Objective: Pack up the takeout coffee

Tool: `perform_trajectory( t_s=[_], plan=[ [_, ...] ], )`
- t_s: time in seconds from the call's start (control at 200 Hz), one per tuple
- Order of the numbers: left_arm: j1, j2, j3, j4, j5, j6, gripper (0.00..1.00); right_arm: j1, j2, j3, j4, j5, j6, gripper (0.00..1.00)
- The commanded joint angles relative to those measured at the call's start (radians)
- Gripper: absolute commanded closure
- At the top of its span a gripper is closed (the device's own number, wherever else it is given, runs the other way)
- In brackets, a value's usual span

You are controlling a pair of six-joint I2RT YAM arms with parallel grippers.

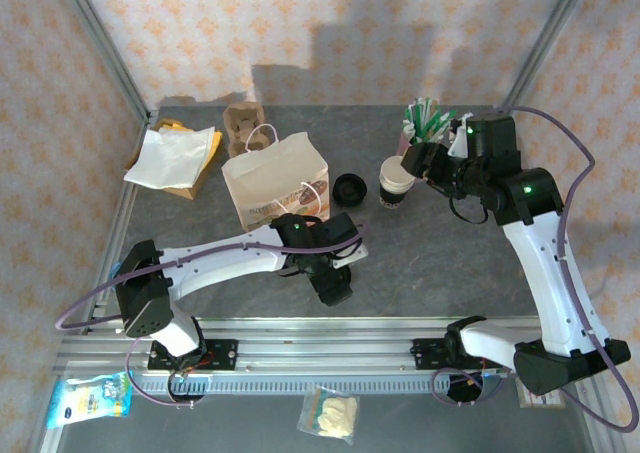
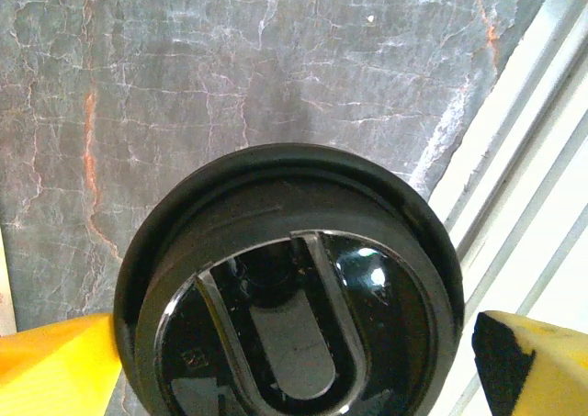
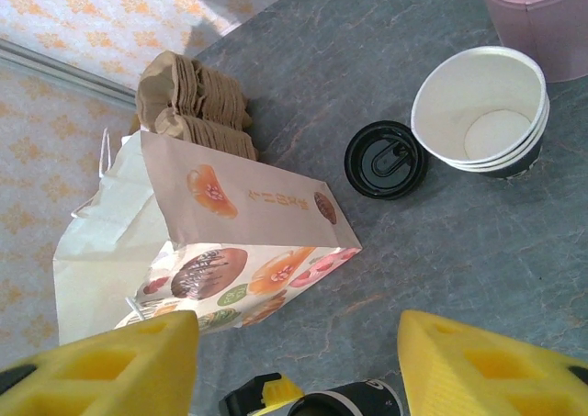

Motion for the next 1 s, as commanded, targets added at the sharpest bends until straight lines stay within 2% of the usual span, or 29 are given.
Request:
perform_trajectory(
  t_s=[0.0, 0.12, 0.24, 0.315, 0.38, 0.435, 0.525, 0.596, 0.651, 0.751, 0.831, 0.931, 0.996],
  plan=[
    [0.0, -0.064, 0.043, -0.031, 0.016, 0.024, 0.01, -0.005, 0.001, 0.035, -0.015, 0.028, -0.016, 0.36],
    [0.0, -0.133, 0.104, -0.001, -0.02, 0.045, 0.01, -0.005, 0.004, 0.033, -0.042, 0.04, -0.054, 0.3],
    [-0.001, -0.211, 0.184, 0.061, -0.118, 0.052, 0.01, -0.005, 0.012, 0.035, -0.084, 0.062, -0.096, 0.28],
    [0.003, -0.253, 0.238, 0.109, -0.209, 0.033, 0.01, 0.001, 0.015, 0.03, -0.104, 0.056, -0.117, 0.28],
    [0.008, -0.279, 0.297, 0.143, -0.342, -0.034, 0.01, 0.026, 0.017, 0.024, -0.115, 0.043, -0.126, 0.28],
    [0.033, -0.291, 0.355, 0.145, -0.408, -0.094, 0.01, 0.083, 0.017, 0.021, -0.122, 0.053, -0.126, 0.28],
    [0.125, -0.301, 0.443, 0.111, -0.423, -0.2, 0.01, 0.243, 0.06, 0.02, -0.142, 0.13, -0.105, 0.27],
    [0.226, -0.321, 0.466, 0.088, -0.387, -0.303, 0.03, 0.378, 0.096, 0.019, -0.166, 0.189, -0.084, 0.27],
    [0.267, -0.348, 0.461, 0.096, -0.346, -0.356, 0.03, 0.458, 0.131, 0.018, -0.192, 0.214, -0.069, 0.27],
    [0.274, -0.4, 0.454, 0.111, -0.371, -0.411, 0.03, 0.584, 0.17, 0.003, -0.22, 0.28, -0.027, 0.27],
    [0.275, -0.426, 0.467, 0.062, -0.49, -0.458, 0.03, 0.646, 0.197, -0.007, -0.235, 0.3, 0.022, 0.31],
    [0.277, -0.457, 0.455, 0.003, -0.624, -0.495, 0.02, 0.715, 0.23, -0.006, -0.242, 0.313, 0.092, 0.44],
    [0.277, -0.482, 0.426, 0.0, -0.649, -0.498, 0.01, 0.763, 0.255, -0.002, -0.244, 0.307, 0.137, 0.5]
  ],
)
